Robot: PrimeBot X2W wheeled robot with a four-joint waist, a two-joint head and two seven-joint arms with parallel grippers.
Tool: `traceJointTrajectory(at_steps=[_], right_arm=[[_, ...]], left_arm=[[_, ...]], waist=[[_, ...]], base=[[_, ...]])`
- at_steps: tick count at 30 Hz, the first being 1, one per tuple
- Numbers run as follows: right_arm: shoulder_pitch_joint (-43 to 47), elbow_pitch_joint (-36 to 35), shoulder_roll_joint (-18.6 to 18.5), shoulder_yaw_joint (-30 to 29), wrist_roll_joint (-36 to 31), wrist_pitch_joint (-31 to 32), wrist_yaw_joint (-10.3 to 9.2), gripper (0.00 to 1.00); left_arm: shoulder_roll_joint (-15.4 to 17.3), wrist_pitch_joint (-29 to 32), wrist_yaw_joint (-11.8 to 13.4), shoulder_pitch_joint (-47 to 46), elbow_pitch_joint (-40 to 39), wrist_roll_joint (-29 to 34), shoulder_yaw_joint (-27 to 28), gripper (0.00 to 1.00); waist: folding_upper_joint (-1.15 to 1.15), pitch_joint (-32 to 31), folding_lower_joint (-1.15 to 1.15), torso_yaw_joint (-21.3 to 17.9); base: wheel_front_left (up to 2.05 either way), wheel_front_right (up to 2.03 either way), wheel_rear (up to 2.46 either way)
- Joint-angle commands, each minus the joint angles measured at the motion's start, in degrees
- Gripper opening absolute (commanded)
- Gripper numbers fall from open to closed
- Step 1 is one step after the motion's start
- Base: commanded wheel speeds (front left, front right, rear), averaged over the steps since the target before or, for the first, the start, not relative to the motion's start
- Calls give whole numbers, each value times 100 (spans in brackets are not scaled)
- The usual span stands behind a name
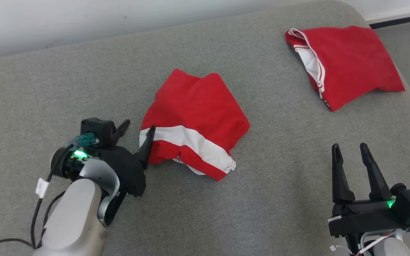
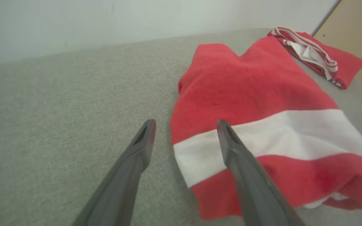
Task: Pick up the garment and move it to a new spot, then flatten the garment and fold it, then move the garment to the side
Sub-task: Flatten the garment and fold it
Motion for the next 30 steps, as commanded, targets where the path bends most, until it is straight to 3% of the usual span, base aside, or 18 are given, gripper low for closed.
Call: traceJointTrajectory(at_steps=[1, 8, 14, 15, 16, 17, 18, 30], right_arm=[[-22, 3, 10, -18, 22, -25, -18, 100], [-28, 32, 9, -41, 9, -25, -18, 100], [-37, 46, 21, -56, -28, -25, -18, 100], [-42, 53, 19, -51, -37, -25, -18, 100], [-48, 56, 18, -39, -44, -25, -18, 100], [-50, 58, 19, -31, -50, -25, -18, 100], [-48, 55, 15, -34, -61, -25, -17, 100], [285, 64, -22, -127, -122, -25, -18, 100]], left_arm=[[36, 62, 10, -50, 78, -45, -39, 100], [83, 410, 9, -133, 478, -190, -457, 100], [-94, 372, 8, -92, 565, -274, -732, 100], [-93, 376, 9, -88, 603, -272, -782, 85], [-89, 352, 9, -97, 639, -270, -819, 47], [-93, 296, 9, -118, 659, -266, -843, 20], [-111, 230, 9, -137, 682, -279, -841, 0], [96, -699, 321, 65, 291, -280, -577, 0]], waist=[[-1, 63, -1, -70], [-1, 40, -1, -89], [-1, 0, -1, -47], [-1, -9, -1, -43], [-1, -21, -1, -39], [-1, -32, -1, -37], [-1, -49, -1, -28], [-1, -454, -1, 437]], base=[[0, 0, 0], [0, 0, 0], [0, 0, 0], [0, 0, 0], [0, 0, 0], [0, 0, 0], [0, 0, 0], [0, 0, 0]])
